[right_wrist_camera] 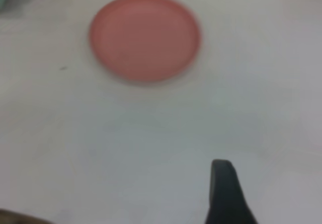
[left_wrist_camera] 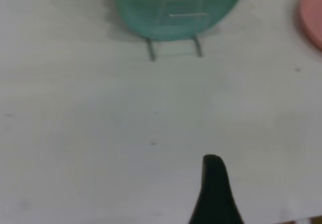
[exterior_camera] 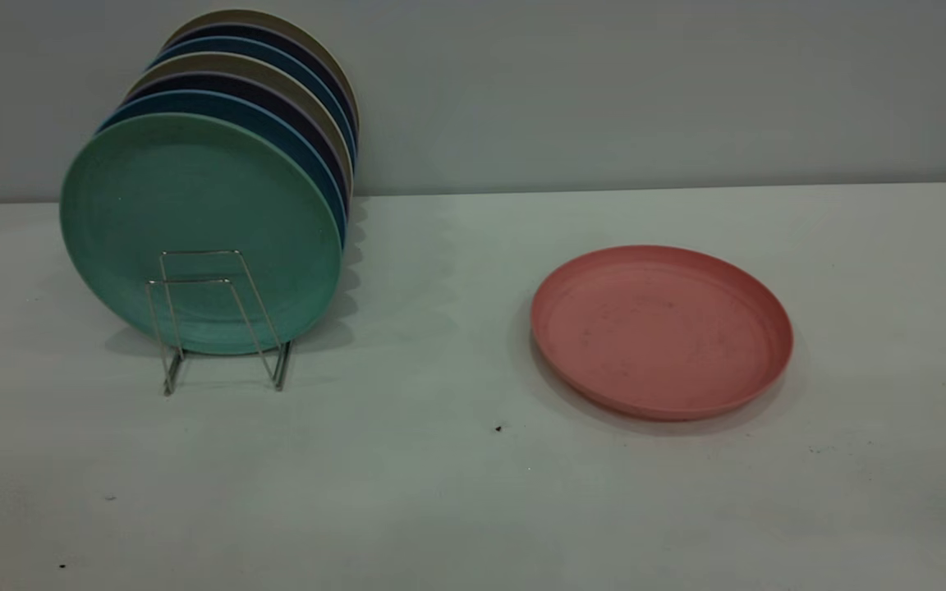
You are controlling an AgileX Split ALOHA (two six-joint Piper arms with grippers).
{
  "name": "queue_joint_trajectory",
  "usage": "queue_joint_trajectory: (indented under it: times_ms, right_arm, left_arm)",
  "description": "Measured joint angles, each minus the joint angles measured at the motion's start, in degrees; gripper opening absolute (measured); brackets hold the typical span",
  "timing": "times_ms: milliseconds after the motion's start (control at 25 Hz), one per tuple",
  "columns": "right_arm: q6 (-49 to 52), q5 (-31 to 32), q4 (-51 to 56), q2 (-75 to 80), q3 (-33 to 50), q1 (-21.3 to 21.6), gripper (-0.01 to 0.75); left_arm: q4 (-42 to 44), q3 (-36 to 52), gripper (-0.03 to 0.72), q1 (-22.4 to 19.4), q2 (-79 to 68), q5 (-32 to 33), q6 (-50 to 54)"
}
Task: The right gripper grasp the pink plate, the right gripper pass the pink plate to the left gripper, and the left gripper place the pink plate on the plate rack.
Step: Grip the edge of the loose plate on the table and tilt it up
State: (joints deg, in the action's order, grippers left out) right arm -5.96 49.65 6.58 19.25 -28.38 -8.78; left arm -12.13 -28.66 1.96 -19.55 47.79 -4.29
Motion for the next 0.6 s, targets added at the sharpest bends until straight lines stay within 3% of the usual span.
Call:
queue_joint_trajectory:
  times_ms: [320,600]
  right_arm:
    - [-12.8,-16.5,18.7,26.3,0.0,0.0,0.471]
    - [-27.9,-28.8,34.0,48.0,-0.1,0.0,0.471]
  left_arm:
    - [-19.0,0.0,0.563,0.0,-16.4,-9.9,-17.2]
    - [-21.5,0.0,0.563,0.0,-21.8,-15.7,-20.1]
